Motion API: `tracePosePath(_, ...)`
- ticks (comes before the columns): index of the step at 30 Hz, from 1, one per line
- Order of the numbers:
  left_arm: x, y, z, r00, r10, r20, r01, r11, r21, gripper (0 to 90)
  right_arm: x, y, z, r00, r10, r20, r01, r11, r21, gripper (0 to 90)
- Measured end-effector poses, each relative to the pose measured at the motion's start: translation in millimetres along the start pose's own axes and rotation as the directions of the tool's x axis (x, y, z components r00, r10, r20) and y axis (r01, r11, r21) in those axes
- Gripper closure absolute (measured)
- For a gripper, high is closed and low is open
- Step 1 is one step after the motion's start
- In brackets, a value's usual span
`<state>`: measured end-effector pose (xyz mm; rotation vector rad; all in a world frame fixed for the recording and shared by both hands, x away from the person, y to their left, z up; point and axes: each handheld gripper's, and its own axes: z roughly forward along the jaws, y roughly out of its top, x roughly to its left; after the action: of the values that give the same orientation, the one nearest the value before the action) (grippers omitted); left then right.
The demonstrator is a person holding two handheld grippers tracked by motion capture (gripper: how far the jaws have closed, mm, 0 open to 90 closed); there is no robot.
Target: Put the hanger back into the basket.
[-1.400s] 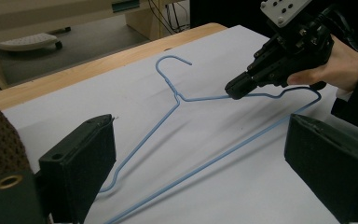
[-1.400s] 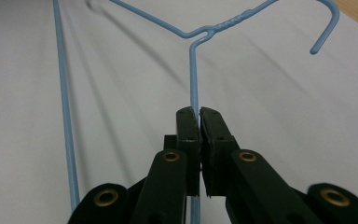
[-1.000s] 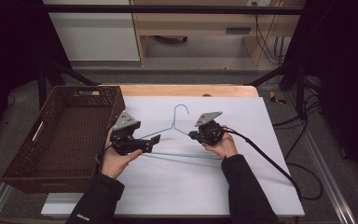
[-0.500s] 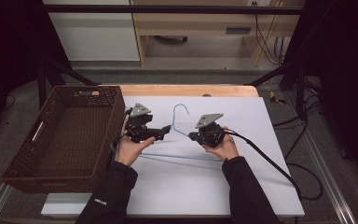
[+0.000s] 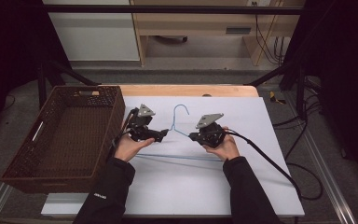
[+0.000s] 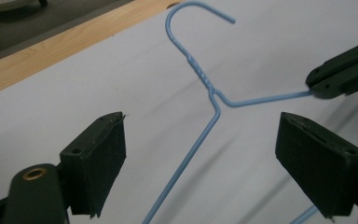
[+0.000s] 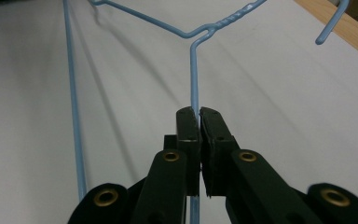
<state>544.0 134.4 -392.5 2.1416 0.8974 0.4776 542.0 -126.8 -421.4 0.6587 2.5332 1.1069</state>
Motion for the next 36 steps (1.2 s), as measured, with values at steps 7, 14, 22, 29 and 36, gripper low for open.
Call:
tracePosePath(7,-2.0,-4.8,14.8,0.9969,0.079,-0.001,-0.078,0.9927,0.092,19.3,-0.3,-0.2,0.1,1.0000,-0.005,-0.006,0.005,1.000,0.003,87.9)
tracePosePath(14,-0.7,-8.0,27.0,0.9930,0.118,-0.004,-0.116,0.9819,0.149,24.3,-0.7,-0.6,0.1,0.9999,-0.007,-0.010,0.007,1.000,0.008,87.9)
tracePosePath(22,-2.5,-5.7,39.2,0.9781,0.208,-0.014,-0.199,0.9532,0.227,31.2,-1.1,-1.1,1.1,0.9999,-0.006,-0.014,0.006,1.000,0.011,87.9)
tracePosePath(29,-6.2,-7.1,46.4,0.9609,0.277,-0.005,-0.266,0.9286,0.259,47.8,-0.8,-1.7,0.1,0.9999,-0.006,-0.016,0.006,1.000,0.013,87.9)
tracePosePath(36,-9.0,-8.7,48.2,0.9457,0.325,0.004,-0.314,0.9094,0.273,64.6,-0.7,-2.1,0.4,0.9998,-0.007,-0.019,0.008,1.000,0.014,87.9)
